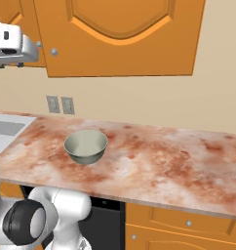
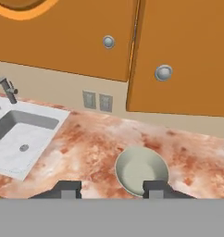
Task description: Open the cabinet and setup a tea strainer by placing it in the bowl upright.
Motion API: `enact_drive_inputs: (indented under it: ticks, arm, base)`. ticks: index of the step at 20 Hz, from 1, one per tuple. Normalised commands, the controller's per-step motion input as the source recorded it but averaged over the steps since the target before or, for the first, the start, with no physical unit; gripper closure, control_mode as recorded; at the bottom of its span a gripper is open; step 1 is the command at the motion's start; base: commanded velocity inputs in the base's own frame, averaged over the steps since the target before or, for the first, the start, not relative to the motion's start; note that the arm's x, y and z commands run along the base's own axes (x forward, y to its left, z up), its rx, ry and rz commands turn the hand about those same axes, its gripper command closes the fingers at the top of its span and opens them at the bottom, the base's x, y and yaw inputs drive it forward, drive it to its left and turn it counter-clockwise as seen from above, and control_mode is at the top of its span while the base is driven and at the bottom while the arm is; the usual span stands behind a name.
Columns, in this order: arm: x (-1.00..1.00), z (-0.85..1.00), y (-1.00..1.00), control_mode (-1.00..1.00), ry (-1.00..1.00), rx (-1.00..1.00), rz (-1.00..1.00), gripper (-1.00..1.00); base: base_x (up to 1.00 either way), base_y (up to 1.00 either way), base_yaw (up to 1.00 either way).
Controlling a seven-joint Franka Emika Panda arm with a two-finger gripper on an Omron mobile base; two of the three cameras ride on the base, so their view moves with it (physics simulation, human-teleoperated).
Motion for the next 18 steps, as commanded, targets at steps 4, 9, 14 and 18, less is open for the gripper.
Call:
enact_drive_inputs:
  ticks: [4,9,14,18]
  arm:
    - [0.02,-0.18,0.8,-1.0,0.06,-0.3,0.0,-1.0]
    - [0.08,-0.19,0.34,-1.0,0.0,-0.58,0.1,-1.0]
    - [0.39,0.0,0.07,-1.0,0.0,-0.63,0.18,-1.0]
    - [0.46,-0.01,-0.12,-1.0,0.01,-0.49,0.1,-1.0]
  base:
    - [0.0,0.0,0.0]
    - [0.0,0.0,0.0]
    - [0.0,0.0,0.0]
    - [0.0,0.0,0.0]
